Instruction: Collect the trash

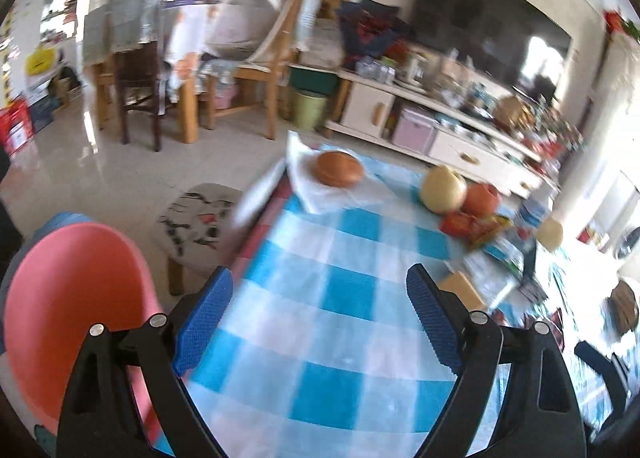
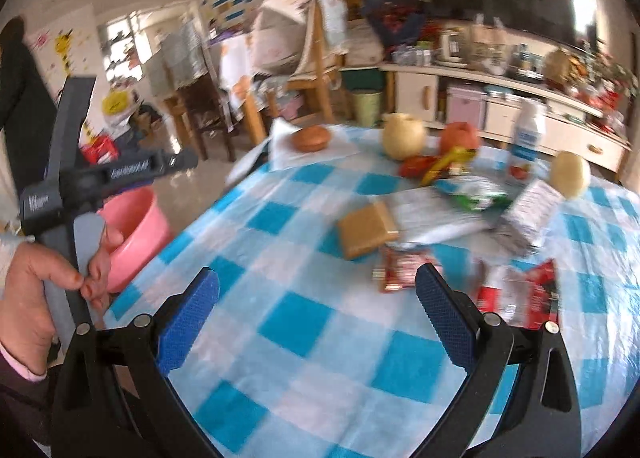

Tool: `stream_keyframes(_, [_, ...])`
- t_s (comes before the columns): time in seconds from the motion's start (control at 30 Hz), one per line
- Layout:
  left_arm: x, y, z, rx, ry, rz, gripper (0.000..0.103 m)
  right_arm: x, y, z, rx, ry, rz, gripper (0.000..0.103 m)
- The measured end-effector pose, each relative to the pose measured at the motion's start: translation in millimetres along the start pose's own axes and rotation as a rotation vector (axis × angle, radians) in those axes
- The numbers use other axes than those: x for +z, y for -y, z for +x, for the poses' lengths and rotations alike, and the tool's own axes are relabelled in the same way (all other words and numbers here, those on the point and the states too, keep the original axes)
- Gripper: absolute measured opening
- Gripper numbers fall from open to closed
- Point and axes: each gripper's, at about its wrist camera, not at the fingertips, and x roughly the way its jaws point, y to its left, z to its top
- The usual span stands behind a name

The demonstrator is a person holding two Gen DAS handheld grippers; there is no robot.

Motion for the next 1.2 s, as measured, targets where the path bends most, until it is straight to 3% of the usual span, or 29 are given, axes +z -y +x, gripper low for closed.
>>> stream_keyframes(0.33, [-12.5,70.1,36.4,-0.148,-0.086,0.07,0.088,-3.0,108.9,-8.8,-0.155,0.041,0.131,0.099])
stream_keyframes(0.6, [-6.6,134.5,87.8,-0.207,-0.159,0.051,0.088,5.5,172.5,6.8,-0.188,0.008,0.224,0.099])
stream_keyframes(0.87, [31.0,192.1,159.7,-0.19,-0.192,-0.033,0.084,13.9,225.9,42.5,-0.198,-0.029,0.304,0.099])
stream_keyframes(1.03, [51.7,200.6,199.2,-0.165,-0.211,-0.123,0.08,21.1,242.2,58.1,-0.159,-0.028,0.327,0.099])
stream_keyframes(1.2, [56.1,209.2,232.1,-0.121,-0.266,-0.112,0.073,32.2,244.0,69.8,-0.106,-0.014,0.316,0.095])
